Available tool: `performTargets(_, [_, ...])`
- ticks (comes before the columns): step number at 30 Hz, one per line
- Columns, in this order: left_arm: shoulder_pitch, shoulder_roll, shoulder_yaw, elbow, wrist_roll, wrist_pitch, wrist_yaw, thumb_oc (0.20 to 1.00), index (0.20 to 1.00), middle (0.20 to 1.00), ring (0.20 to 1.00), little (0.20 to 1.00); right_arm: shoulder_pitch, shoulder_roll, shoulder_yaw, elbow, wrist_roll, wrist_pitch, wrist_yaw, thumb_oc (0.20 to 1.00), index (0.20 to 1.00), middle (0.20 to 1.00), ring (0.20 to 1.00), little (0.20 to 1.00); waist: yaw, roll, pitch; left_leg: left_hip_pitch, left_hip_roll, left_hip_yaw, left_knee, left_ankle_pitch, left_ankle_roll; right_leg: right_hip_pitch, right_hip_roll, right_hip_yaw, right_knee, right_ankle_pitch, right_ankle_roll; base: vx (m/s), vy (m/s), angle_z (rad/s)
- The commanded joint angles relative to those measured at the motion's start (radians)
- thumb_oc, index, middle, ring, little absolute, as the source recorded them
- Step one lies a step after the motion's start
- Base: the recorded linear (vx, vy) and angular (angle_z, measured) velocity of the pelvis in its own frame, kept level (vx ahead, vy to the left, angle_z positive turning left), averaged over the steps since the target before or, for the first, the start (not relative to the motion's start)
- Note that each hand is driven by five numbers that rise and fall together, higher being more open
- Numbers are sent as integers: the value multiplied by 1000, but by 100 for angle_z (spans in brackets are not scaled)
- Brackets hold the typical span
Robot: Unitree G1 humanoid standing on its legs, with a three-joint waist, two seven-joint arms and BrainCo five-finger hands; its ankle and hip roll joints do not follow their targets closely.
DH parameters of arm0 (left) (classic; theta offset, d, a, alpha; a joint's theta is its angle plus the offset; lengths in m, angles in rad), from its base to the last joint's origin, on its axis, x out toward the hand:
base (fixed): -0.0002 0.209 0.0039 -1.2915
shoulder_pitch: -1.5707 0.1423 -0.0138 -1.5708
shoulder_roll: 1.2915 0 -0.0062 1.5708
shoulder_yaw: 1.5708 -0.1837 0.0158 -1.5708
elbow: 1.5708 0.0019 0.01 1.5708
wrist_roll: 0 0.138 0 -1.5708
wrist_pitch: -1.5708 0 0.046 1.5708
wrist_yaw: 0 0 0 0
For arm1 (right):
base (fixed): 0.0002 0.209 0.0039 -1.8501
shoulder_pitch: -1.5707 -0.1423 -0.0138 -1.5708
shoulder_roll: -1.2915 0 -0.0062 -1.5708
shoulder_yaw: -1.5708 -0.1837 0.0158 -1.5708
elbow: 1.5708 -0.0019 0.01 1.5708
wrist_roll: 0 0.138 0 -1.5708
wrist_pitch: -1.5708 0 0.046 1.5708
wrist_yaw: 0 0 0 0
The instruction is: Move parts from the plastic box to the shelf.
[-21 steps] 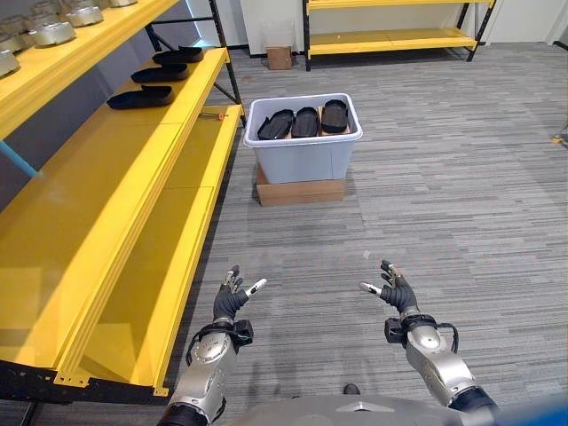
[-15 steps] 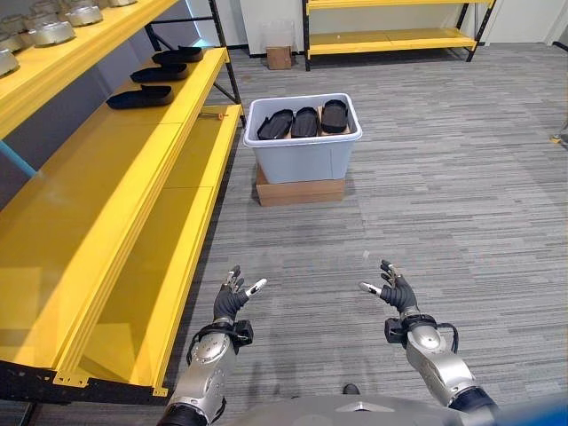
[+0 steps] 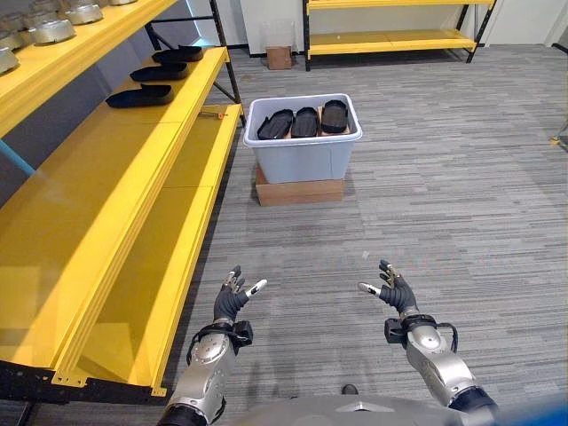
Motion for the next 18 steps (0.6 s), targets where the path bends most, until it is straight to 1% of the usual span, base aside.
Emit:
performTargets(1, [-39,24,-4,-1,-2,-35,-15,1000,1000,1000,1000,1000,1,-4,-7,-50,32,-46,2,1000,1000,1000,1000,1000,2,-36,-24,-36,-11,-83,6,-10,-13,25,-70,-44,11,-40,70,0,0,0])
performTargets(18, [-38,23,3,3,0,-38,-12,1000,1000,1000,1000,1000,2,-5,-6,-49,31,-46,2,1000,1000,1000,1000,1000,4,-37,-21,-32,-9,-80,6,-15,-11,24,-70,-36,11,-42,69,0,0,0])
